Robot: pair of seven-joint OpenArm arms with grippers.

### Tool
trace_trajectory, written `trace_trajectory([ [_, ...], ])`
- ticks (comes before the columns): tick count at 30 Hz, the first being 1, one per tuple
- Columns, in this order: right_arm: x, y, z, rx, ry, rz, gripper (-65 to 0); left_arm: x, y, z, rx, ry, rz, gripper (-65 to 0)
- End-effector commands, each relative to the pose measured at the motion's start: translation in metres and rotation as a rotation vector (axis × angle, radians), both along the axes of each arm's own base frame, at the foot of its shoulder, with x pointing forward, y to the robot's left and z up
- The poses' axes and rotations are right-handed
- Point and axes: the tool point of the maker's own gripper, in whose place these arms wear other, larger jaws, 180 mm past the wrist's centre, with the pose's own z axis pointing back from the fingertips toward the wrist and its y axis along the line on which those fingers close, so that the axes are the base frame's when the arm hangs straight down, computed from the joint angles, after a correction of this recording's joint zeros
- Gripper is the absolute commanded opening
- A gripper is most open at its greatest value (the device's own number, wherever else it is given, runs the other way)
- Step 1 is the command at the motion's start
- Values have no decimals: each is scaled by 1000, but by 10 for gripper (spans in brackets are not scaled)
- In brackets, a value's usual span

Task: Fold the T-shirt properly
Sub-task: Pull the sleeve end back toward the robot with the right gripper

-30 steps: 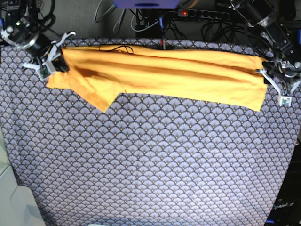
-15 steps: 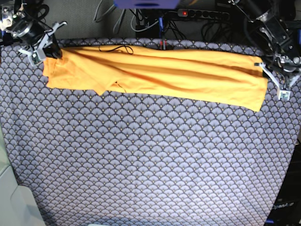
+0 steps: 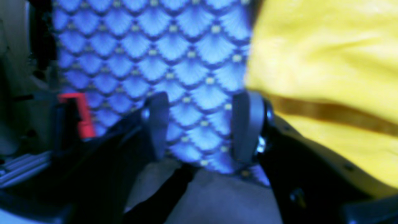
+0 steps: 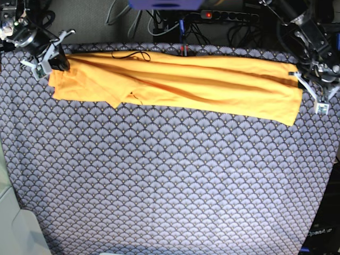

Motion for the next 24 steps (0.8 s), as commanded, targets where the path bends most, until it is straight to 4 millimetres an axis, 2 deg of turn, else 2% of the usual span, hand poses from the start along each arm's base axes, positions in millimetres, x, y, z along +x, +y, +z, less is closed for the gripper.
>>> trace_trajectory([
  [1,6,-7,5,-14,-15,-2,-650,8,6,14,25,-42,-3,-326],
  [5,10,-14,-2,-31,18,-16,-649,10,6,15,25,-48,-3,-325],
  [9,13,-14,-1,-31,12,-16,-571,13,4,18,28,-62,-5,-325],
  [14,13,-13,-1,-30,12,-17,-494,19,-2,37,57,-112,-12,-325],
  [18,12,-13,-2,-28,12,-17,-444,14,1,50,93,-93,9,-325],
  [21,13,-12,-2,-27,11,-15,-388,22,1,54,86,-107,18,-325],
  [24,13,-11,-2,-26,11,-16,-335,27,-1,45,53,-98,23,-325],
])
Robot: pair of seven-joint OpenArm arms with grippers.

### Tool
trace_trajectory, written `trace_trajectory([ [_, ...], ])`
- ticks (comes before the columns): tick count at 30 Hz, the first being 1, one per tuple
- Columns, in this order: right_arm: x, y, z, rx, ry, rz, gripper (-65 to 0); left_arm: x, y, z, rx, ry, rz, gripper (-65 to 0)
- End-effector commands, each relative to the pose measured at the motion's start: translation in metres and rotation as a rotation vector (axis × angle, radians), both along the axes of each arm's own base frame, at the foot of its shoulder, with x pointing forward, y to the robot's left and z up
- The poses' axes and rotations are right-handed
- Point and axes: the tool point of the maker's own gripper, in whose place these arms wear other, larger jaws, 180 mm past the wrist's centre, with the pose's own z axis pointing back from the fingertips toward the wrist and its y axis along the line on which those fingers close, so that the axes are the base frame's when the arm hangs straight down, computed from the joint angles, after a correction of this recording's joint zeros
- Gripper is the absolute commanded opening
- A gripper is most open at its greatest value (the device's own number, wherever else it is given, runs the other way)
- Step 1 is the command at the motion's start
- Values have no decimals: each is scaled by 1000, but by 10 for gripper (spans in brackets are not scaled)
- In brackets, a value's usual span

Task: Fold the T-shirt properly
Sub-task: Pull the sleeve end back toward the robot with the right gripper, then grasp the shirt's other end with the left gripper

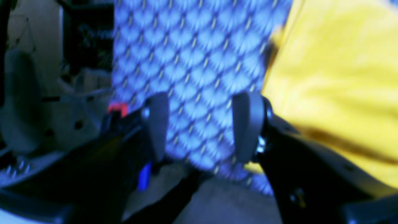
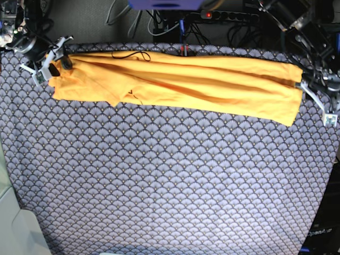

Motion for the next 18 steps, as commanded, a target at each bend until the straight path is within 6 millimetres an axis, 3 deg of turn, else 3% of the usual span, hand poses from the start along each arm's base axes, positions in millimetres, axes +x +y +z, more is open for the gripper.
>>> trace_trajectory([
  [1,5,-2,8,-3,-30,6,-320,4,4,4,6,-15,3,-321],
  [8,4,-2,7,-2,-25,7,-289,11,-18,-11,-61,-18,-9,-146],
  [14,4,-2,7,-2,-25,7,-289,11,-19,-13,-70,-18,-5,-131],
  [18,3,-2,6,-2,-23,7,-289,14,-21,-28,-113,5,0,-131],
])
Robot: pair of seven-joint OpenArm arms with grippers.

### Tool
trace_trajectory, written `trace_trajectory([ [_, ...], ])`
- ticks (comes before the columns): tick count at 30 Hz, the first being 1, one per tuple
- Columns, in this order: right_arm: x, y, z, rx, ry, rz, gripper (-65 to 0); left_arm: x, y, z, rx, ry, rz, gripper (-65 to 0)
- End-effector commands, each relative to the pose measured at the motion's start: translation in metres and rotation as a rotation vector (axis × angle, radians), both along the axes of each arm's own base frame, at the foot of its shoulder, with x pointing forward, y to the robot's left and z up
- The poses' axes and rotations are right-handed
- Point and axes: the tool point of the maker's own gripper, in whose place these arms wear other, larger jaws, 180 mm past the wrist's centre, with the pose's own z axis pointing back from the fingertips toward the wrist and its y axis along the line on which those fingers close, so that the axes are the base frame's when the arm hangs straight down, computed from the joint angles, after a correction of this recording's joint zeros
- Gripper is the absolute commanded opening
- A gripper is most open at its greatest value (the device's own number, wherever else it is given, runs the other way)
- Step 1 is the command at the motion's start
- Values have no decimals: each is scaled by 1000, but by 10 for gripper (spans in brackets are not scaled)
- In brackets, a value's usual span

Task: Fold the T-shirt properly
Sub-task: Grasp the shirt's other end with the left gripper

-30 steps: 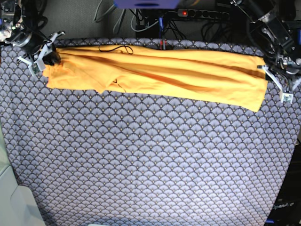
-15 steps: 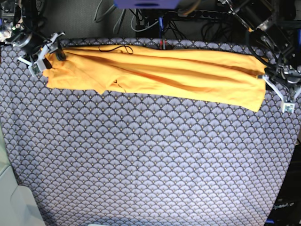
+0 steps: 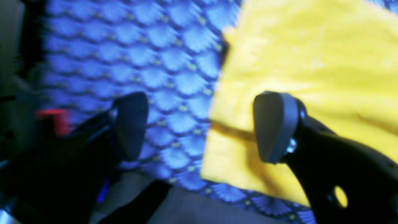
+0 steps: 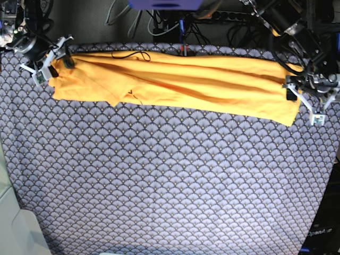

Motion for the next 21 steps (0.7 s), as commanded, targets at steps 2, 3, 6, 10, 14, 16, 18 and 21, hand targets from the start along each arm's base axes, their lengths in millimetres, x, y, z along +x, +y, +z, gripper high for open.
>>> trace_trajectory([
  [2,5,-2,7,-3,-28,6,-289,15,5,7,-2,-38,0,-131],
  [3,4,-2,7,-3,-26,6,-289,15,3,1,-19,-28,0,-131],
  [6,4,-2,7,-3,-26,6,-289,14,0,-5,-34,-15,0,-131],
  [10,4,-2,7,-3,-26,6,-289,17,-5,-9,-57,-15,-1,-131],
  [14,5,-2,7,-3,-28,6,-289,15,-11,-13,-71,-5,0,-131],
  [16,5,-2,8,-3,-29,6,-289,13,-15,-17,-80,3,0,-132],
  [18,6,-2,8,-3,-31,6,-289,6,-21,-26,-99,28,0,-132],
  [21,6,-2,8,-3,-31,6,-289,-2,-36,-47,-158,69,-4,-136],
])
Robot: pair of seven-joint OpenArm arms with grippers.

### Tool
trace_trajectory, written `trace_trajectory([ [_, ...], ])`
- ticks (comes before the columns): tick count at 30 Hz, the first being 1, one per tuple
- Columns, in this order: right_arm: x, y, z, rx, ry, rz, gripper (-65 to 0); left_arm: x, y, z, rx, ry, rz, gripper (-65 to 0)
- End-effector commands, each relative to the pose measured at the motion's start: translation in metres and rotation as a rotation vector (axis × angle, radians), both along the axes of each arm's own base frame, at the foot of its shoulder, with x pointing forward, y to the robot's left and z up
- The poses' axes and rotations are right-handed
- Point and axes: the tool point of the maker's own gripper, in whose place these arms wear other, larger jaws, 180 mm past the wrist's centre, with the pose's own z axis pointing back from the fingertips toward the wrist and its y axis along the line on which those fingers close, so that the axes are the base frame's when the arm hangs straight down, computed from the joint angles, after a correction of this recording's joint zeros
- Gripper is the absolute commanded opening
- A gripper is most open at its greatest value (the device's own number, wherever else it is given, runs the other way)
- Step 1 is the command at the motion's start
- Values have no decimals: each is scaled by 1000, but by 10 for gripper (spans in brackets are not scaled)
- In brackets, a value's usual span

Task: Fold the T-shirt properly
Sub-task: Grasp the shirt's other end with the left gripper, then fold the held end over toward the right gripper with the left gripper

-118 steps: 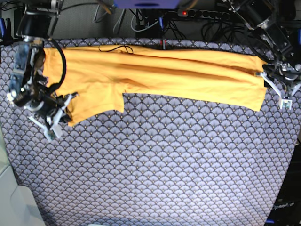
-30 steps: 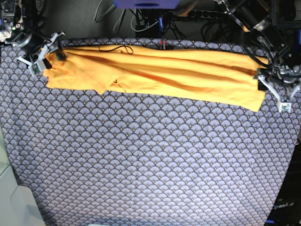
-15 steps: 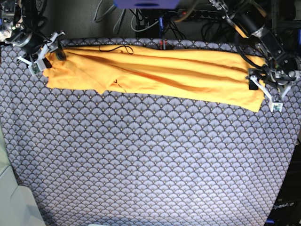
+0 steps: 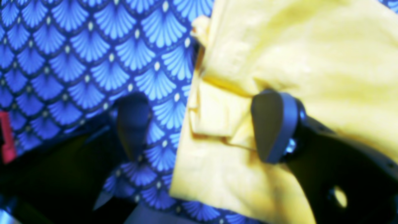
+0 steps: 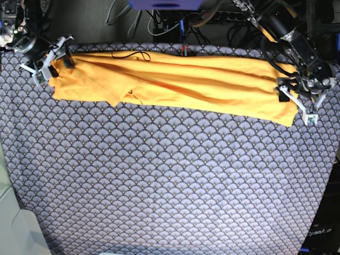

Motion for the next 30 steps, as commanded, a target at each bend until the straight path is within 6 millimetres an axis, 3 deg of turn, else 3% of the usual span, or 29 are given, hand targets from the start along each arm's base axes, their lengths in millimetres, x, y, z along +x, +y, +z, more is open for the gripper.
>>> trace_trajectory([
  [1,6,-2,8,-3,-30,6,-289,-12,-18,-21,-54,81,-26,-152],
  [4,6,-3,8,-3,-32,5,-289,-22,-29,-43,-112,137,-31,-264],
  [7,6,-3,8,-4,-33,4,-289,-26,-42,-61,-170,179,-37,-455],
  [11,7,-4,9,-6,-35,3,-289,-27,-43,-64,-179,193,-37,-638],
  [15,7,-4,9,-6,-35,3,-289,-29,-44,-64,-180,198,-37,-650],
  [19,7,-4,9,-6,-35,3,-289,-28,-37,-53,-141,169,-33,-650],
  [30,7,-3,8,-6,-32,8,-289,-1,-43,50,96,2,-80,-650],
])
